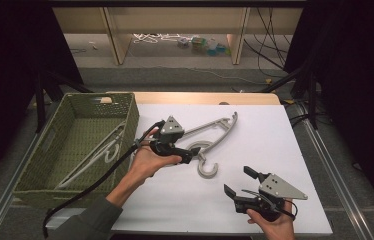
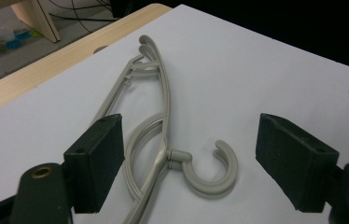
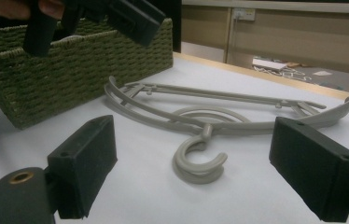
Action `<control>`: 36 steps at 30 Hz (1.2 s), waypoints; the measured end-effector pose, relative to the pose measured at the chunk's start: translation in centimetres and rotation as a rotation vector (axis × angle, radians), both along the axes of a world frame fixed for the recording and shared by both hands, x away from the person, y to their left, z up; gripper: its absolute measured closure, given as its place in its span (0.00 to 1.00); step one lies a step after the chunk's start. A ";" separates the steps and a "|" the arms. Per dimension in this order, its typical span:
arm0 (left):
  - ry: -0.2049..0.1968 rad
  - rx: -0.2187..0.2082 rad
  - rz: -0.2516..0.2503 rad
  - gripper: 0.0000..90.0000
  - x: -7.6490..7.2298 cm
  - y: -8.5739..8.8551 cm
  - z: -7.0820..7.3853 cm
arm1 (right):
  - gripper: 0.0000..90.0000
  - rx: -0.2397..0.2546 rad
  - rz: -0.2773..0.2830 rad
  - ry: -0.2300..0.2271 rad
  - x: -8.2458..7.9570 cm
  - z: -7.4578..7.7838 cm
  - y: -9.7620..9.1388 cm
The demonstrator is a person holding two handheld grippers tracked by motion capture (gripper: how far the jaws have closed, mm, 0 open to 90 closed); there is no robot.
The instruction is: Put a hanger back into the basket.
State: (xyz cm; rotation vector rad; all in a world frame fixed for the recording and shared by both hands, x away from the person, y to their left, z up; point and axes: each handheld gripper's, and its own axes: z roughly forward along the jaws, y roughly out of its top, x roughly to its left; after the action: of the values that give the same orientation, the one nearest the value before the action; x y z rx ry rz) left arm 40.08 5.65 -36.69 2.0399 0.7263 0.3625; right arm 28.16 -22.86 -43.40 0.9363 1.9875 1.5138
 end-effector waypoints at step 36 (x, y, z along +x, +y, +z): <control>0.249 0.428 -0.067 0.46 5.7 -1.1 -7.6 | 0.17 -0.011 0.022 0.004 -0.1 0.1 0.2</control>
State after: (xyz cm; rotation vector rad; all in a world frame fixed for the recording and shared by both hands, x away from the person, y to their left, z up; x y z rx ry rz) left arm 45.78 4.53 -44.33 2.5405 0.7765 0.2407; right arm 28.04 -22.66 -43.28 0.9163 2.0129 1.5131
